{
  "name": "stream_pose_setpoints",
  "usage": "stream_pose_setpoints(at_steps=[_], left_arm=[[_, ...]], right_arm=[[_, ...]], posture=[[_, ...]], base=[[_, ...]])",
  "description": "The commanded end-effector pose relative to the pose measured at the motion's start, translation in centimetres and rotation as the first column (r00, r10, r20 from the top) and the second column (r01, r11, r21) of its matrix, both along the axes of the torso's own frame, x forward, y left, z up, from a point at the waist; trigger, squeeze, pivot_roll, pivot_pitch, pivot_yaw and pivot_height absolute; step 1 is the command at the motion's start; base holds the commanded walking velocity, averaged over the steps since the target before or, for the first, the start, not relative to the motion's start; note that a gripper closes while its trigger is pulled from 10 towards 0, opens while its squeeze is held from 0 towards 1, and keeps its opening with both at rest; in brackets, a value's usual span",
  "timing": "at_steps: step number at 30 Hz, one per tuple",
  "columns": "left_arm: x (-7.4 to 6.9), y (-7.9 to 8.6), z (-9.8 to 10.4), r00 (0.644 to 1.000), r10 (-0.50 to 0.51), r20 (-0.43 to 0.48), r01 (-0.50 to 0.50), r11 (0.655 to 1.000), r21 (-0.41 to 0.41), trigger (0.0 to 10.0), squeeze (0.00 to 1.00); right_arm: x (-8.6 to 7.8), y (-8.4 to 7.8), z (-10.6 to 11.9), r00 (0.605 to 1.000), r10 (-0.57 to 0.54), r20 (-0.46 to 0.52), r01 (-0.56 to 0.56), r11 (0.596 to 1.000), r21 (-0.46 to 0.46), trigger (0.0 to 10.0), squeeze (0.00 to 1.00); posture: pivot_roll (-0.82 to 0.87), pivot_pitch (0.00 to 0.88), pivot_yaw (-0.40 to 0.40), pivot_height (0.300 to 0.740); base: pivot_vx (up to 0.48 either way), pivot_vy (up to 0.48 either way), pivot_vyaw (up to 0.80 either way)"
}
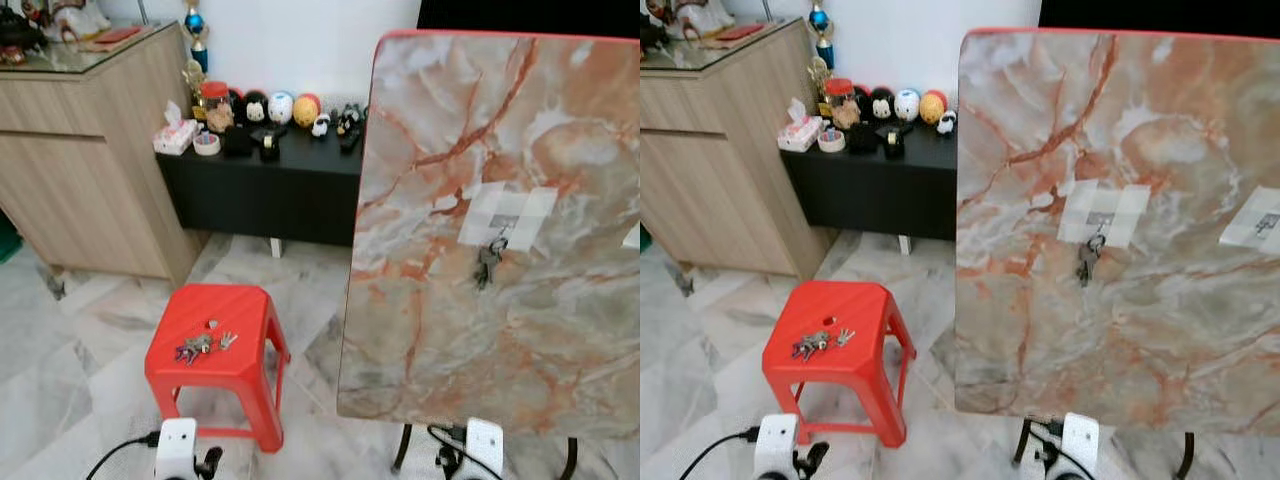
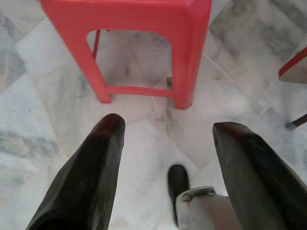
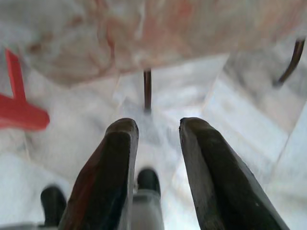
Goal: Hang keys on a hook
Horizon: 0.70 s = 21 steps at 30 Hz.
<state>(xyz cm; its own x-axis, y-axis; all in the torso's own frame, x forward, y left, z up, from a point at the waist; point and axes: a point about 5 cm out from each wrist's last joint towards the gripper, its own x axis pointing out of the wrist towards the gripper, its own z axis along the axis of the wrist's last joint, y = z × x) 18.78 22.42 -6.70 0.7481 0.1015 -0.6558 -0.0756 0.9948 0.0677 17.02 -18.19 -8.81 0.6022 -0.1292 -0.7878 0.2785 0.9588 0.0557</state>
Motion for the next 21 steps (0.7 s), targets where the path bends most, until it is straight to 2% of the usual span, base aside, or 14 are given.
stream_pose_setpoints(at_steps=[1, 6, 8, 11, 15, 18, 21], left_arm=[[-0.2, 0.3, -0.1, 0.999, -0.018, -0.029, 0.019, 1.0, 0.011, 10.0, 0.0], [-0.5, 0.6, -0.3, 0.999, 0.009, -0.049, -0.008, 1.0, 0.003, 10.0, 0.0], [-0.6, 0.5, -0.4, 0.998, 0.004, -0.058, -0.004, 1.0, 0.0, 10.0, 0.0], [-0.5, 0.5, -0.3, 0.999, 0.008, -0.054, -0.008, 1.0, -0.001, 10.0, 0.0], [-0.4, 0.5, -0.3, 0.998, -0.001, -0.057, 0.001, 1.0, 0.004, 10.0, 0.0], [-0.3, 0.6, -0.3, 0.998, 0.009, -0.056, -0.009, 1.0, 0.008, 10.0, 0.0], [-0.3, 0.8, -0.3, 0.998, 0.017, -0.062, -0.017, 1.0, 0.004, 10.0, 0.0]], right_arm=[[-0.8, -0.6, -0.4, 0.998, -0.033, -0.048, 0.034, 0.999, 0.016, 10.0, 0.0], [-0.9, -0.6, -0.5, 0.998, 0.008, -0.064, -0.005, 0.999, 0.043, 10.0, 0.0], [-0.6, -1.1, -0.4, 0.998, -0.006, -0.068, 0.007, 1.0, 0.012, 10.0, 0.0], [-0.4, -1.5, -0.2, 0.995, -0.074, -0.072, 0.076, 0.997, 0.022, 10.0, 0.0], [0.4, -1.4, 0.0, 0.998, -0.029, -0.061, 0.03, 0.999, 0.026, 10.0, 0.0], [0.7, -1.4, 0.2, 0.998, -0.038, -0.055, 0.039, 0.999, 0.031, 10.0, 0.0], [0.0, -1.3, -0.1, 0.998, -0.031, -0.058, 0.033, 0.999, 0.035, 10.0, 0.0]], posture=[[0.06, 0.0, 0.003, 0.74], [0.05, 0.0, 0.003, 0.74], [0.05, 0.0, 0.0, 0.74], [0.05, 0.0, -0.002, 0.74], [0.06, 0.0, -0.002, 0.74], [0.06, 0.0, -0.003, 0.74], [0.07, 0.0, 0.001, 0.74]], base=[[0.0, 0.0, 0.0], [0.0, 0.0, 0.0], [0.0, 0.0, 0.0], [0.0, 0.0, 0.0], [0.0, 0.0, 0.0], [0.0, 0.0, 0.0], [0.0, 0.125, 0.0]])
